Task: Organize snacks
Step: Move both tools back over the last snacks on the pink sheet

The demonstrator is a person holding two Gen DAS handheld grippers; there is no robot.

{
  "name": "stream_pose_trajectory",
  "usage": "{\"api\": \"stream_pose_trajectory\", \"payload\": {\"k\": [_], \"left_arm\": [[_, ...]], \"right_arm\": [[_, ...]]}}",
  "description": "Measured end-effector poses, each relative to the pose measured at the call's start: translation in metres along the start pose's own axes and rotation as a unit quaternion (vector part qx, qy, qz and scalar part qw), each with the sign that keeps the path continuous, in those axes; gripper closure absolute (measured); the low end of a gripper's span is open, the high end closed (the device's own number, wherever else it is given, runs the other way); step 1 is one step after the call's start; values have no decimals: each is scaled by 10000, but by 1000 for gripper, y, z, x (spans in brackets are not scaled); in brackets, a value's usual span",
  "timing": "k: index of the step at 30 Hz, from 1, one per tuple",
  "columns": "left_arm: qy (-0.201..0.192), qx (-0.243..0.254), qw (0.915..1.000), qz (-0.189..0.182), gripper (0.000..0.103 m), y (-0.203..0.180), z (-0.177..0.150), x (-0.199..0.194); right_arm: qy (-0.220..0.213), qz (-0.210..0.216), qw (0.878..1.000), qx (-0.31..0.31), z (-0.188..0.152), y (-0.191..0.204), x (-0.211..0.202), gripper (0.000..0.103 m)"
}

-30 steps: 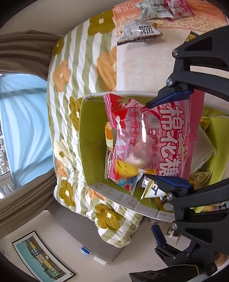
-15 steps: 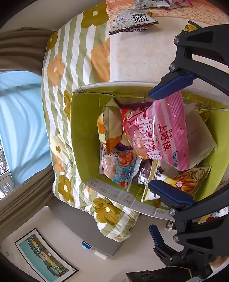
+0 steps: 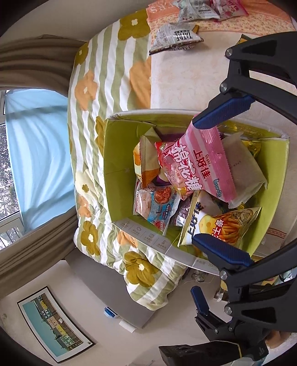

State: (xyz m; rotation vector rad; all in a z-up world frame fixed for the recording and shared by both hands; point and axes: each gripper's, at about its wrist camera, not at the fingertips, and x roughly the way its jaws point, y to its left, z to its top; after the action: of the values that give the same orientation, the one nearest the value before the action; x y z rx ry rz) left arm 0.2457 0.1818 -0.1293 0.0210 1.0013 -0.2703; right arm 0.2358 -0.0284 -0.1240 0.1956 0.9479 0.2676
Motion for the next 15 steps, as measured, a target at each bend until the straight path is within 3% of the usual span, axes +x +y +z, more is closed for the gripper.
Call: {"api": "stream_pose_trajectory", "payload": {"k": [9,15], "left_arm": [[-227,499,9973,-492,4,-26,17,-11],[-382,1007,9921,-648,4,-67,32,-13]], "right_arm": [[-401,-594,9973,188,-11,-9,-48,12],[-668,-1073,9912,401,-25,-46,-85,12]]}}
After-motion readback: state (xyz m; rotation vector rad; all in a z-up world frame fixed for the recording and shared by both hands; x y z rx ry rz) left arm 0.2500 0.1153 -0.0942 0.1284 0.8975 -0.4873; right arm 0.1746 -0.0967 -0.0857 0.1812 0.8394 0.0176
